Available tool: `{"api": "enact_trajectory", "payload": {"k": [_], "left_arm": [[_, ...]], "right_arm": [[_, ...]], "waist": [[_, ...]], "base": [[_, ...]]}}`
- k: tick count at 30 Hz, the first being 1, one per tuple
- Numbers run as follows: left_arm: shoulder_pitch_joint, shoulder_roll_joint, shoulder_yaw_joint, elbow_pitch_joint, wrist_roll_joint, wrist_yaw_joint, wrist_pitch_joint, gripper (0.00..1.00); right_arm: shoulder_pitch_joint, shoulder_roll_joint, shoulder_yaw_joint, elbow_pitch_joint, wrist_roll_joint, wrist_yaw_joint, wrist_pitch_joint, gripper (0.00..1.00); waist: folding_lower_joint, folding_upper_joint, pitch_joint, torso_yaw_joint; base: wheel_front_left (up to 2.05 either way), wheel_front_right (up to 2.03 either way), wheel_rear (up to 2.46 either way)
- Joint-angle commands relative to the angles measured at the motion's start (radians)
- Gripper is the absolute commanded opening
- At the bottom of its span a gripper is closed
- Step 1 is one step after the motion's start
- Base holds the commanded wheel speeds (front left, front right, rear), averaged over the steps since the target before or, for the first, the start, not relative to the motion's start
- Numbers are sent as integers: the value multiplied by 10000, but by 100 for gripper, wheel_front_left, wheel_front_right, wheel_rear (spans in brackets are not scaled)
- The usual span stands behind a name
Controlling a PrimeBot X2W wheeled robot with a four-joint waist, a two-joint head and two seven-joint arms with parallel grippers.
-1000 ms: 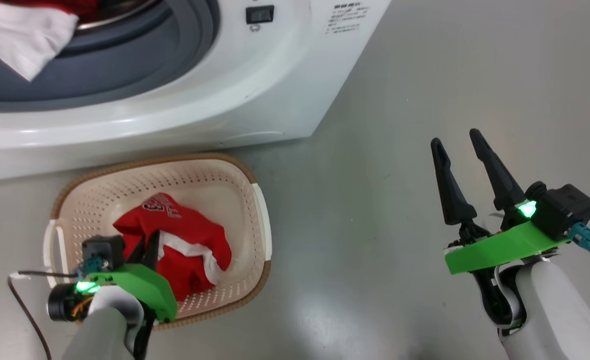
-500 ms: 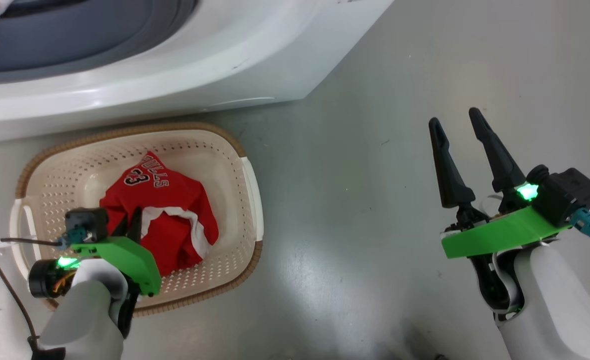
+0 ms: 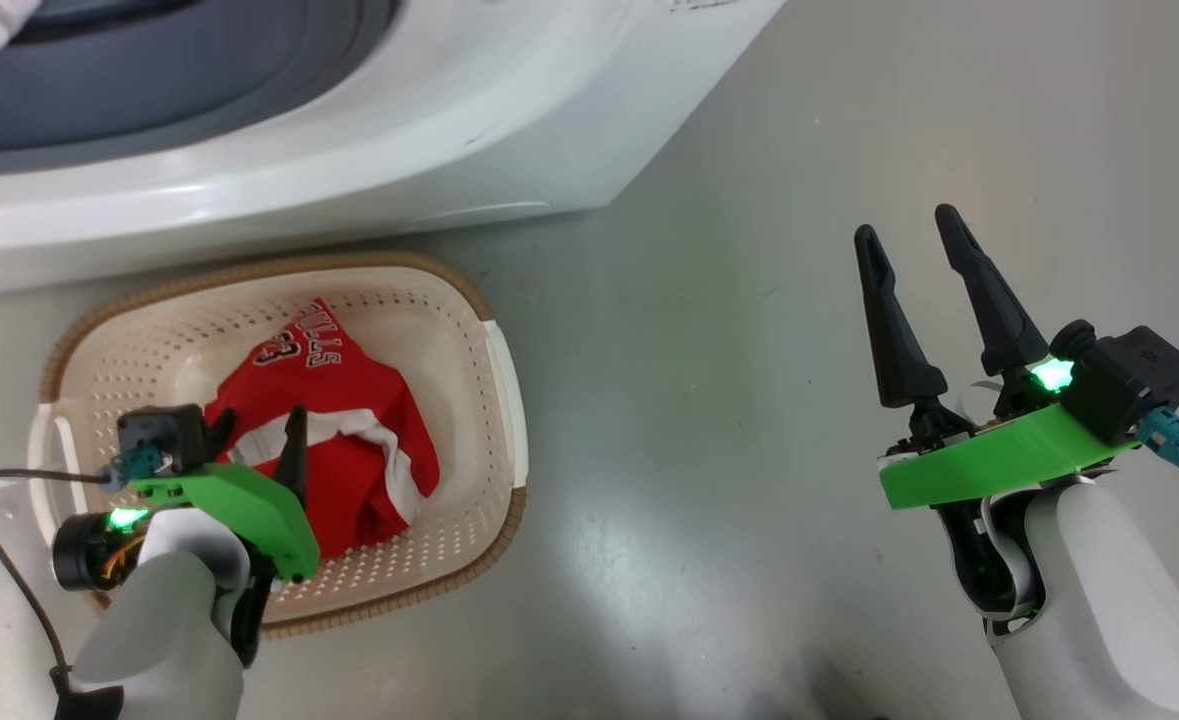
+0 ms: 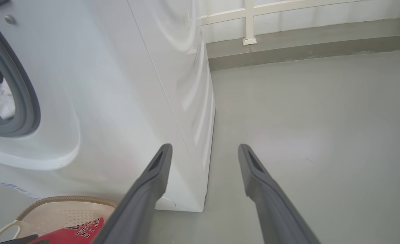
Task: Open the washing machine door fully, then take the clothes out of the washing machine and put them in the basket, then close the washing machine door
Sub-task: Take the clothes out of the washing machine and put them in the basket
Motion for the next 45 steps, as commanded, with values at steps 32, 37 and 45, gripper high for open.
{"api": "enact_trajectory", "payload": {"k": [32, 37, 45], "left_arm": [[3031, 98, 2006, -4831, 485, -57, -63, 100], [4096, -137, 2563, -6329, 976, -57, -63, 100], [5157, -346, 2888, -7840, 1325, -57, -63, 100]], "right_arm": [[1394, -465, 280, 339, 18, 63, -63, 100], [2019, -606, 291, 449, 94, 63, -63, 100], [2593, -736, 229, 465, 137, 63, -63, 100]], "waist": [[0, -1, -3518, 639], [0, -1, -4468, 706], [0, -1, -5200, 753]], "base": [[0, 0, 0], [0, 0, 0], [0, 0, 0]]}}
